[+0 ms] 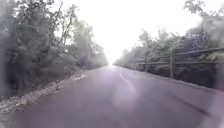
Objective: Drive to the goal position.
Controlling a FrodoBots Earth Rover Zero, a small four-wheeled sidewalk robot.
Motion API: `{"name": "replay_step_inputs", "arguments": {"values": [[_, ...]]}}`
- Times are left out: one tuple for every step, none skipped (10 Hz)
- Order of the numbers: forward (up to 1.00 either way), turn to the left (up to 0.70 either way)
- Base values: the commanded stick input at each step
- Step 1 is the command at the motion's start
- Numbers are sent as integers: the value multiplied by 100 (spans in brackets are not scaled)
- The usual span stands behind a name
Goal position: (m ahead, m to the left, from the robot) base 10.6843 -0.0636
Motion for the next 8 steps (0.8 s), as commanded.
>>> {"name": "replay_step_inputs", "arguments": {"values": [[100,0],[100,0],[100,0],[34,0],[0,0],[0,0],[0,0],[0,0]]}}
